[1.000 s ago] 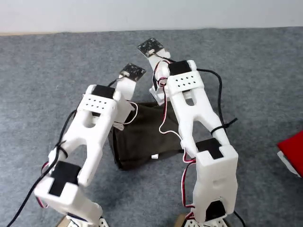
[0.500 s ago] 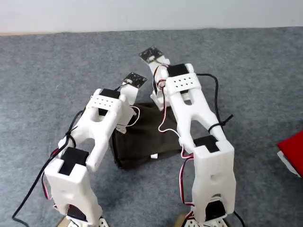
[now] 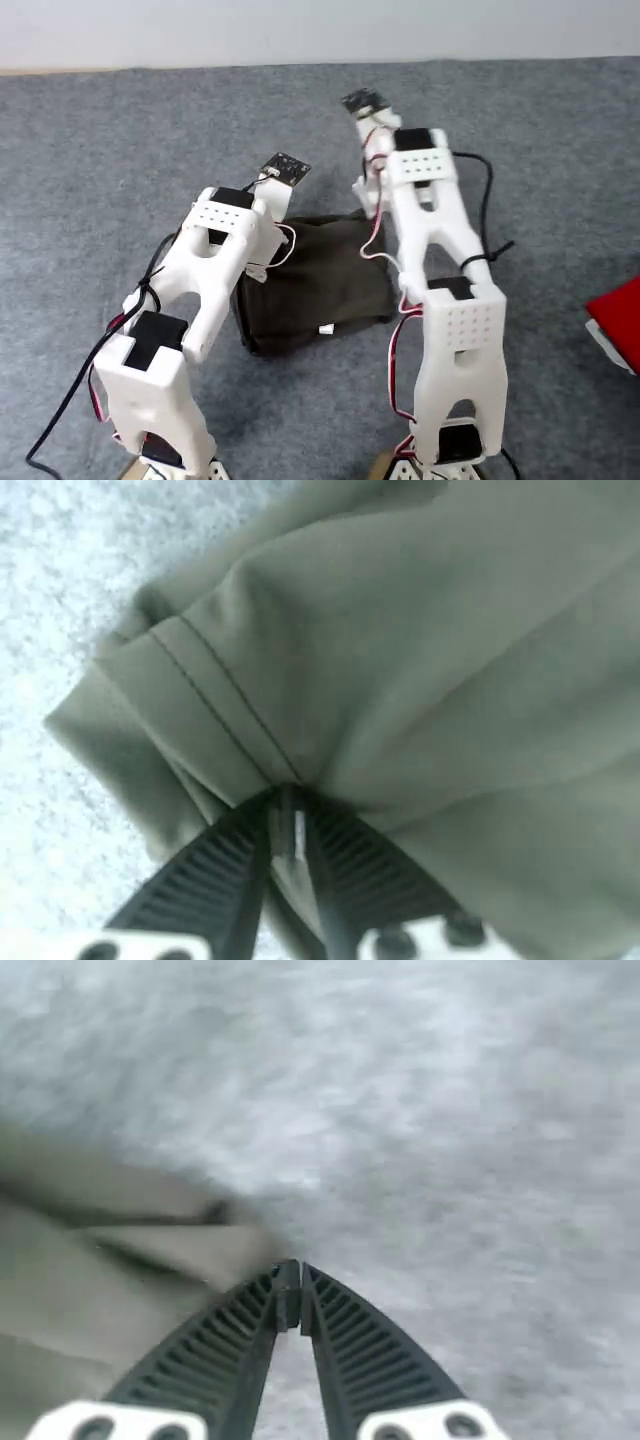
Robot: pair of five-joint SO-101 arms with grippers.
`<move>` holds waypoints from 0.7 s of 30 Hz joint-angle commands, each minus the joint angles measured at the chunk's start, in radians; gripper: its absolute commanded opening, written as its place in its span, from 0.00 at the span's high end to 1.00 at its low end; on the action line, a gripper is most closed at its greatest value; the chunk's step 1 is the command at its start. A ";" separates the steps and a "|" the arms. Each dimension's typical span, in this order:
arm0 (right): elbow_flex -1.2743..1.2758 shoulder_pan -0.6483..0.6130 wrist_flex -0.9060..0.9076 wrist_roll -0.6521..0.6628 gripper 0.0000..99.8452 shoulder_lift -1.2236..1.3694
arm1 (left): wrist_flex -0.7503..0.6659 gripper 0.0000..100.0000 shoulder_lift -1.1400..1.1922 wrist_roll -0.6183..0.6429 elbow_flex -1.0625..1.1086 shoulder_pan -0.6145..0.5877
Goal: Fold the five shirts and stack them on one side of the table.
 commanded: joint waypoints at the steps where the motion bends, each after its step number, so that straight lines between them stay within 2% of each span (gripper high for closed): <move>1: -0.104 0.030 0.050 0.005 0.99 -0.016 | -0.009 1.00 0.006 0.009 -0.010 -0.005; 14: -0.241 -0.145 0.228 -0.002 0.99 -0.010 | -0.009 1.00 0.006 0.009 -0.010 -0.003; 21: -0.239 -0.139 0.222 -0.003 0.99 0.101 | -0.009 1.00 0.006 0.009 -0.010 -0.003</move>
